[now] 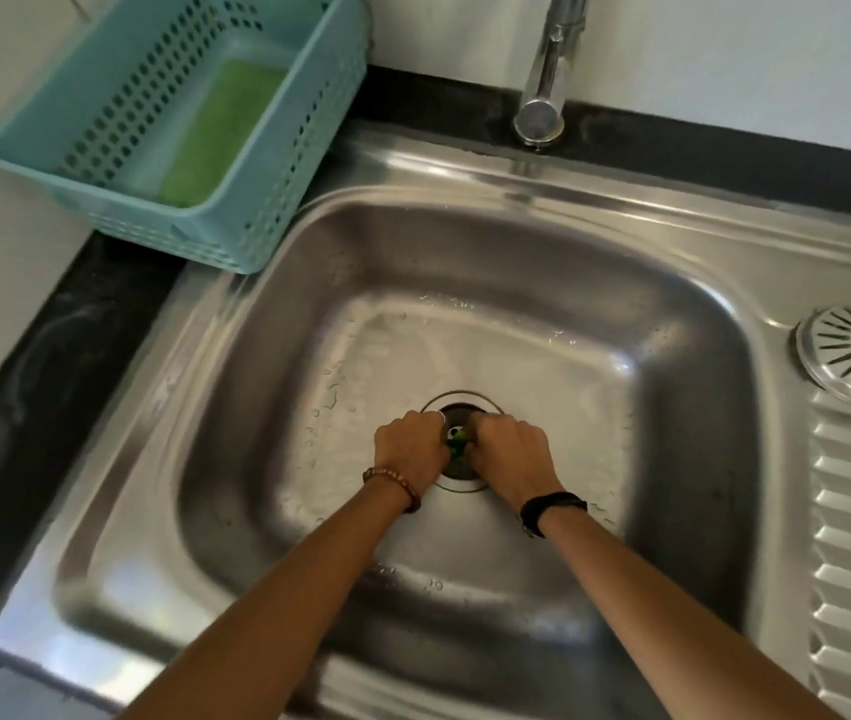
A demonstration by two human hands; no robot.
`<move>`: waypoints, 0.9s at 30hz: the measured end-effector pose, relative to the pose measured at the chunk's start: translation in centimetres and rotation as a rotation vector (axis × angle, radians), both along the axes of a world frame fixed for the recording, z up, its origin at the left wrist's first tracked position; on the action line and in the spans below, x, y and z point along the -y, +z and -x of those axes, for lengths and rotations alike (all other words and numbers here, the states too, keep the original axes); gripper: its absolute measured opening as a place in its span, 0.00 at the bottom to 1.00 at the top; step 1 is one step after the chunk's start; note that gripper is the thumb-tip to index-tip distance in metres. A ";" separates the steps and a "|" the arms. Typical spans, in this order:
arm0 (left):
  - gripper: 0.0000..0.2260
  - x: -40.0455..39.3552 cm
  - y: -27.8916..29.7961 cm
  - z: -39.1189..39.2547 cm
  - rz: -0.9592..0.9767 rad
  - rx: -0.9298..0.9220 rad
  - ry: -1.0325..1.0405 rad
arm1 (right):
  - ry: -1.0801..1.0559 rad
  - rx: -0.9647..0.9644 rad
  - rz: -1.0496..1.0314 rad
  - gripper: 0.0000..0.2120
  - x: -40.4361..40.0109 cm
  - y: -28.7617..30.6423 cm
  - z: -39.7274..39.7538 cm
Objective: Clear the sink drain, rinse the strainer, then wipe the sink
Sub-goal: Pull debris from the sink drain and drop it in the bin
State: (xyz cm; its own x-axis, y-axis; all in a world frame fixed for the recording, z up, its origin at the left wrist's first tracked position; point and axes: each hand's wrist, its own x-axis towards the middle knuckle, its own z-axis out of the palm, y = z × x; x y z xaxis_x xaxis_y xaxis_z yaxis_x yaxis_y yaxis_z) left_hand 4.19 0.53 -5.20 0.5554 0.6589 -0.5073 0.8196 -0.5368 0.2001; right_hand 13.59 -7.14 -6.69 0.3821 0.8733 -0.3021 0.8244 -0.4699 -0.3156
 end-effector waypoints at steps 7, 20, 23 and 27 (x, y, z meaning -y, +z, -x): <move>0.09 0.4 7.2 2.5 0.099 0.227 0.205 | -0.222 -0.193 -0.229 0.05 2.4 7.4 1.0; 0.09 14.8 20.9 32.0 0.355 0.883 0.740 | -0.198 -1.037 -0.410 0.09 11.5 20.3 26.7; 0.08 19.3 19.9 40.4 0.314 0.855 0.915 | -0.077 -1.134 -0.268 0.11 13.4 18.6 34.3; 0.10 23.5 15.1 49.6 0.274 0.760 1.210 | 0.091 -1.139 -0.023 0.11 14.4 13.8 42.7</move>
State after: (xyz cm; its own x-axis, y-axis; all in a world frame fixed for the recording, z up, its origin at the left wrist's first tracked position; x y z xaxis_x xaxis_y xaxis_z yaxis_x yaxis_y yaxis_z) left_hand -45.45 -22.94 9.94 -0.0718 0.8425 -0.5338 0.3855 0.5171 0.7642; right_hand -29.09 -21.58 7.11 -0.1686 0.8934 -0.4164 0.0842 -0.4079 -0.9091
